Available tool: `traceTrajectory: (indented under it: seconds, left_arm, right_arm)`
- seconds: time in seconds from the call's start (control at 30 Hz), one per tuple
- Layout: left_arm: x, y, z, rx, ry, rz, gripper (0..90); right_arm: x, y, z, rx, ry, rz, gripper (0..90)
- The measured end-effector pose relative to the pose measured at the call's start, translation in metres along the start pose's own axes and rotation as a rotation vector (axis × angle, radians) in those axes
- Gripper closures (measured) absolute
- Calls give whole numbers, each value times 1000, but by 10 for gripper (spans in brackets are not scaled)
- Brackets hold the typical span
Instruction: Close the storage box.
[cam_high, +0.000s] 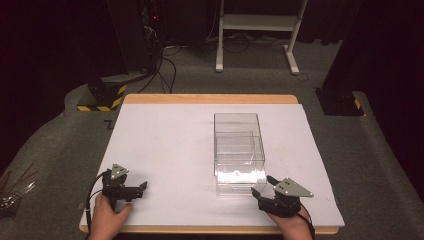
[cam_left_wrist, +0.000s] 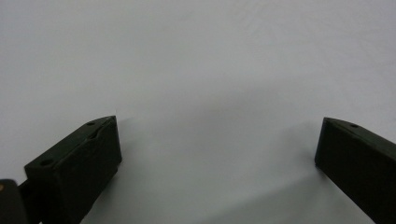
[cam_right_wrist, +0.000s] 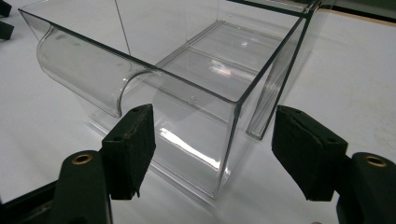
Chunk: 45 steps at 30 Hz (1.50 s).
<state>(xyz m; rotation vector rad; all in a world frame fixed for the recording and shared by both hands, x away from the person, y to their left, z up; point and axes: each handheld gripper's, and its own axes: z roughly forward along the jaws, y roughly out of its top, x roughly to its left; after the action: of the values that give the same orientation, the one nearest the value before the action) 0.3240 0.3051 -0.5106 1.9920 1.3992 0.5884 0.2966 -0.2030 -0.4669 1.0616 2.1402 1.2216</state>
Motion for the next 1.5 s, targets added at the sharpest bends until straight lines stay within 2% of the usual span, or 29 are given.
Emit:
traceTrajectory:
  seconds: [0.33,0.43,0.8,1.5]
  left_arm:
    - [0,0,0,0,0,0,6]
    - [0,0,0,0,1,0,6]
    - [0,0,0,0,0,0,6]
    - [0,0,0,0,1,0,6]
  right_arm:
    - [-3,3,7,-5,-10,3,277]
    - [-6,2,8,0,5,15,263]
    - [-12,7,15,10,10,19,258]
    - [-19,15,28,21,-17,31,214]
